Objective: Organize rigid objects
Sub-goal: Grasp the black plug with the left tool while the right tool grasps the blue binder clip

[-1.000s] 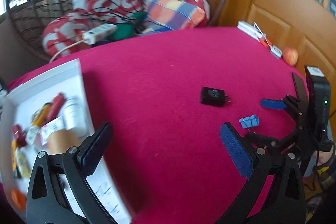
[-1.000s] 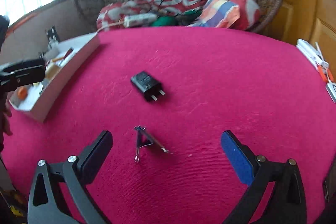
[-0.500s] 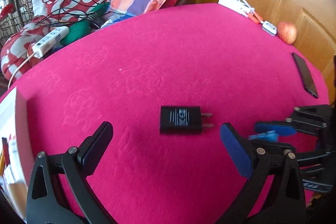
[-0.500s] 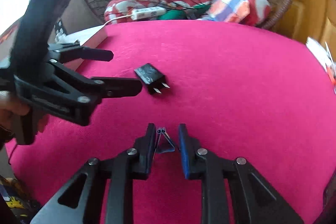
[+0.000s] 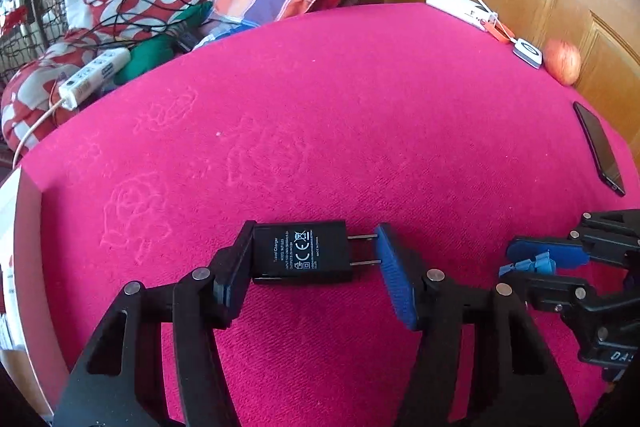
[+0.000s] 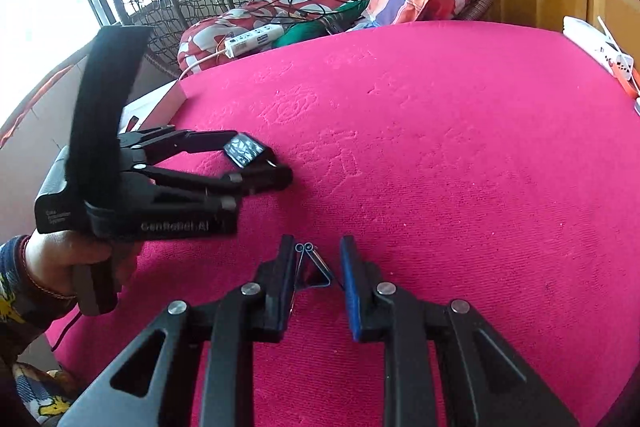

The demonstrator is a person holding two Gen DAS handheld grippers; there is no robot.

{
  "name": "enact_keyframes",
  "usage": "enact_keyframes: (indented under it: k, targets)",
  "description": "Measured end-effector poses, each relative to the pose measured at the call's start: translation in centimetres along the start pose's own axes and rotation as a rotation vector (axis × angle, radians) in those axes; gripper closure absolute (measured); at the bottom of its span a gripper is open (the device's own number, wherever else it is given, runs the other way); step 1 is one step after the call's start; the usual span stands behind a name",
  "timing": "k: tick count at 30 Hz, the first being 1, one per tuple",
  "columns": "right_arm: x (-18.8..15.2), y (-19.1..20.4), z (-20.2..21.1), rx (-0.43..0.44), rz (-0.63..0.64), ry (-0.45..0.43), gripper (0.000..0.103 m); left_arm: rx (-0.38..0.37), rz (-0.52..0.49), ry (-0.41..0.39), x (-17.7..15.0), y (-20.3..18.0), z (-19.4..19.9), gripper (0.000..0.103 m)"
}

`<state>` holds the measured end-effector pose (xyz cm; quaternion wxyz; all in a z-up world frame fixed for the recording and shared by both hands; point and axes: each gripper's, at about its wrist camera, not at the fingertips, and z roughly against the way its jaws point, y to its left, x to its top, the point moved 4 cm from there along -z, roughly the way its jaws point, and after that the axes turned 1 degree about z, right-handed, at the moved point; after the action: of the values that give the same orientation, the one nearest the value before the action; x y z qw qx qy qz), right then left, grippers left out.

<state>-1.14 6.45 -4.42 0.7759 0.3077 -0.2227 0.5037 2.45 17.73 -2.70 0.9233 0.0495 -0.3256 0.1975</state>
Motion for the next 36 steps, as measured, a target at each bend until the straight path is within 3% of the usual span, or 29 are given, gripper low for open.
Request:
enact_keyframes:
  k: [6, 14, 20, 28, 30, 32, 36]
  targets:
    - [0.1, -0.2, 0.1, -0.002, 0.007, -0.004, 0.082, -0.020, 0.038, -0.039, -1.0, 0.2, 1.8, 0.044]
    - [0.3, 0.9, 0.6, -0.042, 0.067, -0.042, 0.082, -0.005, 0.041, -0.196, -0.7, 0.7, 8.7, 0.044]
    - [1.2, 3.1, 1.8, -0.016, 0.117, -0.084, 0.082, 0.026, 0.097, -0.293, -0.9, 3.1, 13.5, 0.044]
    - [2.1, 2.4, 3.2, -0.021, 0.082, -0.130, 0.081, 0.039, 0.174, -0.340, -1.7, 5.7, 16.4, 0.044]
    - [1.7, 1.5, 3.4, -0.053, 0.070, -0.126, 0.070, 0.035, 0.187, -0.345, -1.9, 6.0, 16.6, 0.044]
    - [1.3, 1.2, 3.4, -0.079, 0.065, -0.118, 0.044, 0.029, 0.195, -0.349, -2.0, 6.0, 16.8, 0.044]
    - [0.7, 1.6, 3.2, -0.037, 0.079, -0.098, 0.042, 0.023, 0.190, -0.358, -1.8, 5.9, 17.1, 0.044]
